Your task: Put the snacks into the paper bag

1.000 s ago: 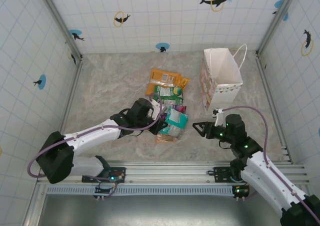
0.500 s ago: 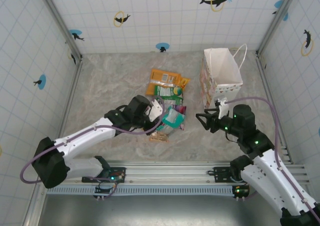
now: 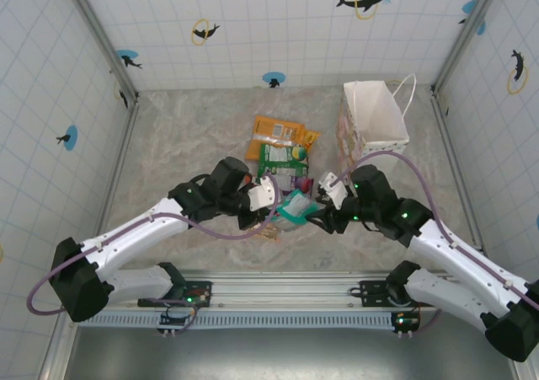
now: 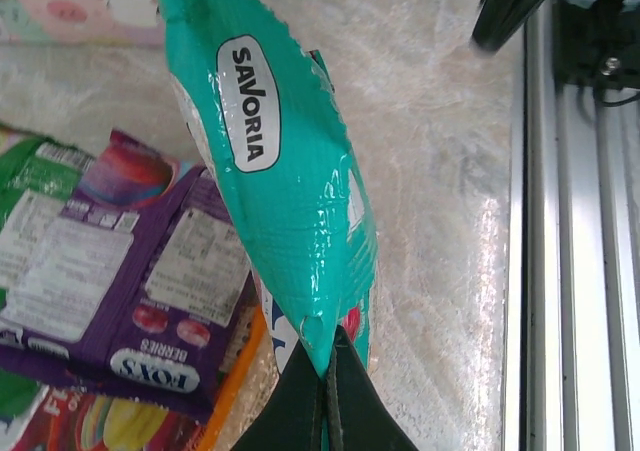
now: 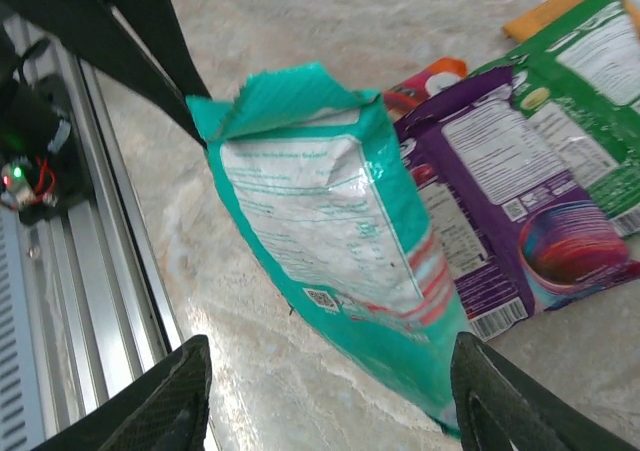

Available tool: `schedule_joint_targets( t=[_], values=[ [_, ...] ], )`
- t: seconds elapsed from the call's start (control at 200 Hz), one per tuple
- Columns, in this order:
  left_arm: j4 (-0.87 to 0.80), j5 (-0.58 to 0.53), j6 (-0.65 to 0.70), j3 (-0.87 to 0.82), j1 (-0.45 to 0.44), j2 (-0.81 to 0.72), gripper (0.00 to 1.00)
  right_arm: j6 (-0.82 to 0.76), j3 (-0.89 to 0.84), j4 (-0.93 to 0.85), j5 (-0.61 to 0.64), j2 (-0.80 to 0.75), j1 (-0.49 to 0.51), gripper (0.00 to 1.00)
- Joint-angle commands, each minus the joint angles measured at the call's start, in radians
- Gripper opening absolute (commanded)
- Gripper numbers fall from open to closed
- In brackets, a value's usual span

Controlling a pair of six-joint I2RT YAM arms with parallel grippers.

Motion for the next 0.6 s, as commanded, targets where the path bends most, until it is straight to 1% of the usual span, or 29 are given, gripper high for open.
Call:
schedule_joint_targets(
  t=[0.0, 0.09, 0.105, 0.135, 0.235, 0.295, 0.355, 0.405, 0.5, 0.595],
  values=[
    [-0.029, 0.121, 0.108, 0.075, -0.003, -0.009, 0.00, -0.102, 0.051, 0.000, 0.001, 0.015, 0.011, 0.67],
    [-0.059, 0.146, 0.139, 0.081, -0.003, -0.001, 0.00, -0.125, 0.042, 0.040, -0.022, 0.021, 0.011, 0.68],
    [-0.061, 0.147, 0.143, 0.098, -0.004, -0.002, 0.00, -0.130, 0.040, 0.046, -0.056, 0.022, 0.012, 0.69],
    [-0.065, 0.149, 0.153, 0.114, -0.004, -0.002, 0.00, -0.136, 0.037, 0.055, -0.074, 0.024, 0.012, 0.69],
    [-0.081, 0.126, 0.183, 0.115, -0.010, 0.002, 0.00, -0.184, 0.031, 0.063, -0.123, 0.033, 0.012, 0.69],
    [-0.082, 0.098, 0.185, 0.119, -0.011, 0.004, 0.00, -0.224, 0.025, 0.069, -0.165, 0.033, 0.011, 0.67],
    [-0.075, 0.074, 0.182, 0.126, -0.012, 0.009, 0.00, -0.246, 0.023, 0.072, -0.206, 0.036, 0.011, 0.62],
    [-0.059, 0.056, 0.168, 0.129, -0.012, 0.006, 0.00, -0.258, 0.027, 0.067, -0.227, 0.042, 0.012, 0.55],
    [-0.010, 0.039, 0.144, 0.118, -0.013, -0.008, 0.00, -0.259, 0.029, 0.061, -0.219, 0.047, 0.011, 0.41],
    [0.030, 0.022, 0.125, 0.106, -0.013, -0.020, 0.00, -0.259, 0.025, 0.061, -0.192, 0.043, 0.012, 0.34]
  ],
)
